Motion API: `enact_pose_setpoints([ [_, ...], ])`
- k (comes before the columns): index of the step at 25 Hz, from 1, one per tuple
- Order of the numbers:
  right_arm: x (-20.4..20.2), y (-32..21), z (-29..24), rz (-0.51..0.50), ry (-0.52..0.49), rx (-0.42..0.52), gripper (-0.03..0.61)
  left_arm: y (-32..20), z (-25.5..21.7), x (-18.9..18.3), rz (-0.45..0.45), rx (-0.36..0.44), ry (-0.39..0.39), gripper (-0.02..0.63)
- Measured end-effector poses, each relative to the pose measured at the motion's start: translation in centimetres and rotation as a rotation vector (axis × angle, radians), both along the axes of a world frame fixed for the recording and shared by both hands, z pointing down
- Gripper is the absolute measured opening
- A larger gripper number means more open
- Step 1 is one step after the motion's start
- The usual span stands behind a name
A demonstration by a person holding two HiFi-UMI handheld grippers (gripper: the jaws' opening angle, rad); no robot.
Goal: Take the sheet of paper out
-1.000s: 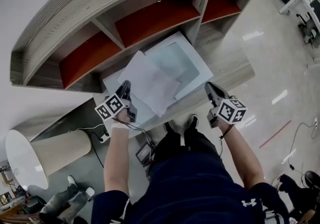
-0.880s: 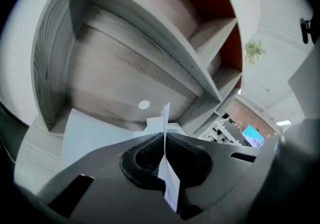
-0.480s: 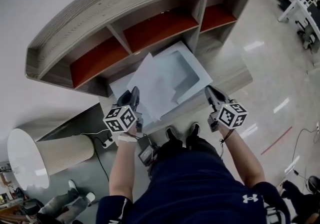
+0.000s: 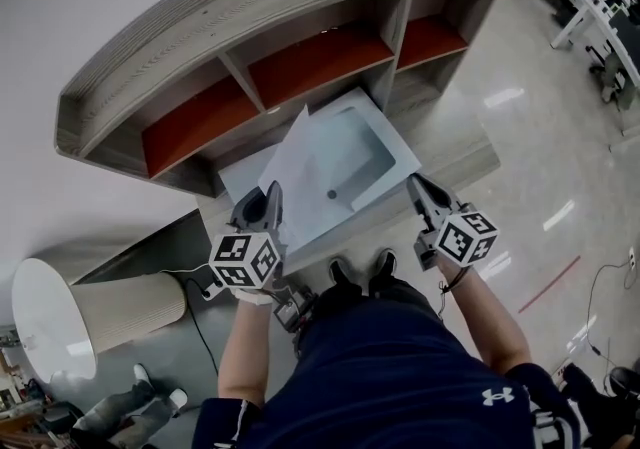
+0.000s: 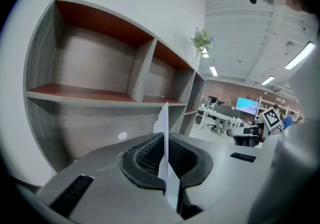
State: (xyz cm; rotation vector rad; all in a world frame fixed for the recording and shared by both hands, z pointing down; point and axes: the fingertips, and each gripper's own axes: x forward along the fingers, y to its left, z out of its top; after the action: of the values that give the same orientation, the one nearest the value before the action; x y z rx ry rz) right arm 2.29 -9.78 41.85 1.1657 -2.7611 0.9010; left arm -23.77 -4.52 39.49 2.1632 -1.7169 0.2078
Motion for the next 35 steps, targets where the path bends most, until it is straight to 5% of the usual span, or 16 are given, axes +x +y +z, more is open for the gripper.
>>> enact_pose_setpoints([
  [12, 0.9, -0.2, -3.3, 0.000, 0.082, 0.068, 0.015, 1.4, -4.1, 2.8, 0.093, 0.090, -0.164, 0.014],
  [35, 1.1, 0.1, -11.7, 0.000, 0.114, 0.382, 0.015, 1.6, -8.7, 6.6, 0.139, 0.221, -0.157, 0.014],
])
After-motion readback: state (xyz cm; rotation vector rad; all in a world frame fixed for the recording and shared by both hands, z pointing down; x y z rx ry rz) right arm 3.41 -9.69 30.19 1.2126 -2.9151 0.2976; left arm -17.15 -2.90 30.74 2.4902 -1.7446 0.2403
